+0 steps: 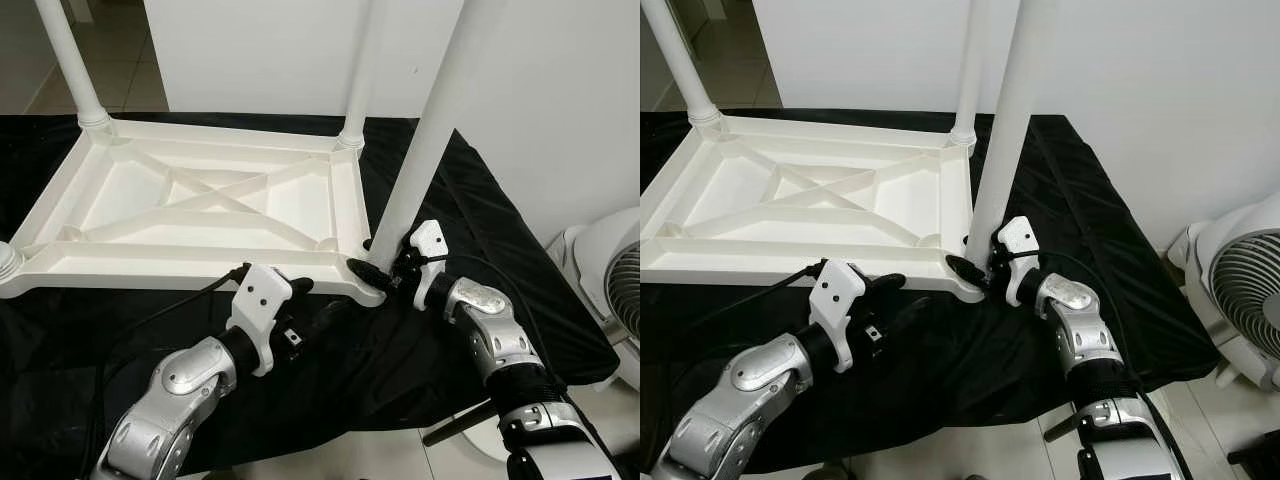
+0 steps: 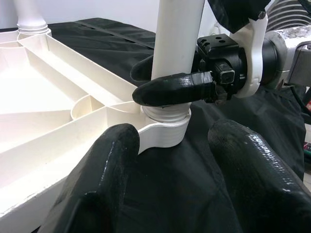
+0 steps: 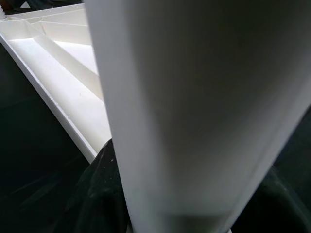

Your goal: Building children table

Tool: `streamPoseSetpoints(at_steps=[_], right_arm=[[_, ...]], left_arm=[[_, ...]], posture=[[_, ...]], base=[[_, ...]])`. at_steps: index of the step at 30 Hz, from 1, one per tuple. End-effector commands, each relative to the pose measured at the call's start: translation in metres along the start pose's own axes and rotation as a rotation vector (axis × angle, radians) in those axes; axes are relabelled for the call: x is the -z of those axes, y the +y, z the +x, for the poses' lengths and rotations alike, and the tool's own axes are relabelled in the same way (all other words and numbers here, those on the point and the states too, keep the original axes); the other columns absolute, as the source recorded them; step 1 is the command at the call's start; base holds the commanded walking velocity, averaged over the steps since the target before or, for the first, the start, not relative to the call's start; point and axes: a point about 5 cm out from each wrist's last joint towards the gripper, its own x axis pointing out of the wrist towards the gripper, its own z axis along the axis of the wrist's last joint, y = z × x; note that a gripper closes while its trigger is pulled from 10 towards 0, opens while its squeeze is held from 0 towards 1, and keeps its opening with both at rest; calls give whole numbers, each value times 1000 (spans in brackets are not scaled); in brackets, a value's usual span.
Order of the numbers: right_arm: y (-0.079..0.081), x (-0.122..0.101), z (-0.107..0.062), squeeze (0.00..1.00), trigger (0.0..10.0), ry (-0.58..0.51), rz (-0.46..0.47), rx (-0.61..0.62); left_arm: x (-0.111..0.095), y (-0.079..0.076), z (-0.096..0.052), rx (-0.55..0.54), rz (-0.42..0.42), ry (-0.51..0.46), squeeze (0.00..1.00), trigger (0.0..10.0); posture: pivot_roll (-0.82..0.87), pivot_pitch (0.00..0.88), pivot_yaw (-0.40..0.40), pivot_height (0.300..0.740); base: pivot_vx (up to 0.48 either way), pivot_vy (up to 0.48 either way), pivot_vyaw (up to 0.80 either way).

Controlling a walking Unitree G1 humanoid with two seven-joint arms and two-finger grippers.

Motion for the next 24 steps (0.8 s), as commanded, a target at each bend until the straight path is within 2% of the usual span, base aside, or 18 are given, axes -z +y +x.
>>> streamPoseSetpoints(at_steps=[1, 3, 6, 8, 12, 13, 15, 17, 20, 24], right_arm=[[0, 15, -5, 0, 0, 42, 38, 70], [-3, 16, -6, 0, 0, 47, 39, 112], [-12, 20, -13, 0, 0, 66, 21, 285], [-13, 20, -14, 0, 0, 70, 18, 310], [-13, 22, -21, 0, 0, 45, 76, 506], [-13, 22, -21, 0, 0, 45, 76, 506], [-10, 23, -24, 0, 0, 38, 105, 589], [-9, 23, -25, 0, 0, 29, 120, 616], [3, 22, -26, 0, 0, 25, 115, 740], [11, 19, -24, 0, 0, 22, 114, 801]], left_arm=[[2, -4, -1, 5, -7, 14, 0, 10000], [2, -4, 0, 6, -7, 13, 0, 10000], [3, -4, 0, 7, -10, 11, 0, 10000], [3, -4, 0, 8, -11, 11, 0, 10000], [3, -5, 1, 13, -14, 12, 0, 10000], [3, -5, 1, 13, -14, 12, 0, 10000], [4, -5, 1, 15, -16, 11, 0, 10000], [4, -5, 2, 16, -16, 11, 0, 10000], [4, -4, 4, 22, -18, 7, 0, 10000], [4, -5, 5, 26, -20, 5, 0, 10000]], posture=[[235, 47, -70, 740], [235, 47, -70, 740], [230, 46, -70, 740], [230, 46, -70, 740], [221, 46, -70, 740], [221, 46, -70, 740], [213, 47, -70, 740], [213, 47, -70, 740], [194, 48, -70, 740], [193, 48, -70, 740]], base=[[0, 0, 0], [0, 0, 0], [0, 0, 0], [0, 0, 0], [0, 0, 0], [0, 0, 0], [0, 0, 0], [0, 0, 0], [0, 0, 0], [0, 0, 0]])
